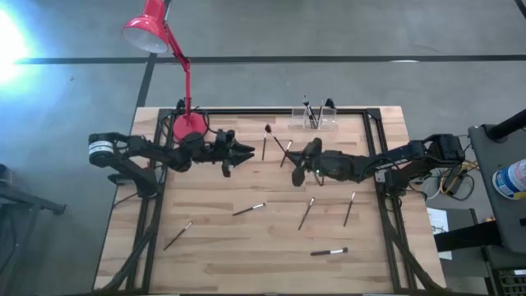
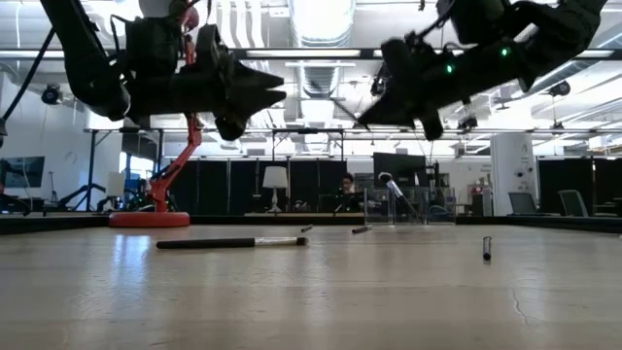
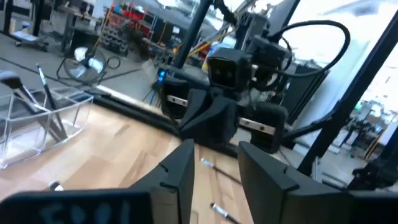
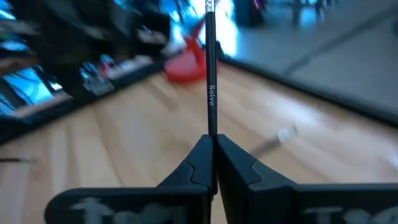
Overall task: Put items in baskets/containers
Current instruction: Put the eyebrow brush into the transparent organizer
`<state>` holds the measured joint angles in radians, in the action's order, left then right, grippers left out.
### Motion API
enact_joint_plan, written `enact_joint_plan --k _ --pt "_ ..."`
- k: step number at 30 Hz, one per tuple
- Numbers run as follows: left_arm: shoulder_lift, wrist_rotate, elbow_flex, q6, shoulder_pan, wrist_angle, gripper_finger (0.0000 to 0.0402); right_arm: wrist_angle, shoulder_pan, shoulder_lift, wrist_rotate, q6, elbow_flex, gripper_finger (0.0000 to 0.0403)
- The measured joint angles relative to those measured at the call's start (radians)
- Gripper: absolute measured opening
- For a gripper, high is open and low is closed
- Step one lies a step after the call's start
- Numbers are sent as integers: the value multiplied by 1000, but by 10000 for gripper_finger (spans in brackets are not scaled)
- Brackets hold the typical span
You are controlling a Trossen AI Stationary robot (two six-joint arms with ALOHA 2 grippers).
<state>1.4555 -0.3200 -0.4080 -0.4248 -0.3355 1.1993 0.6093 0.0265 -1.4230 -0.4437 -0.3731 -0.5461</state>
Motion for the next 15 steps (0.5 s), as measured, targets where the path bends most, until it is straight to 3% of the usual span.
enact_joint_plan --k 11,15 --pt "0 4 -42 -42 28 81 117 365 -14 -65 152 148 -7 8" --pt "0 7 -73 -29 39 81 117 398 -14 -122 193 149 -45 8"
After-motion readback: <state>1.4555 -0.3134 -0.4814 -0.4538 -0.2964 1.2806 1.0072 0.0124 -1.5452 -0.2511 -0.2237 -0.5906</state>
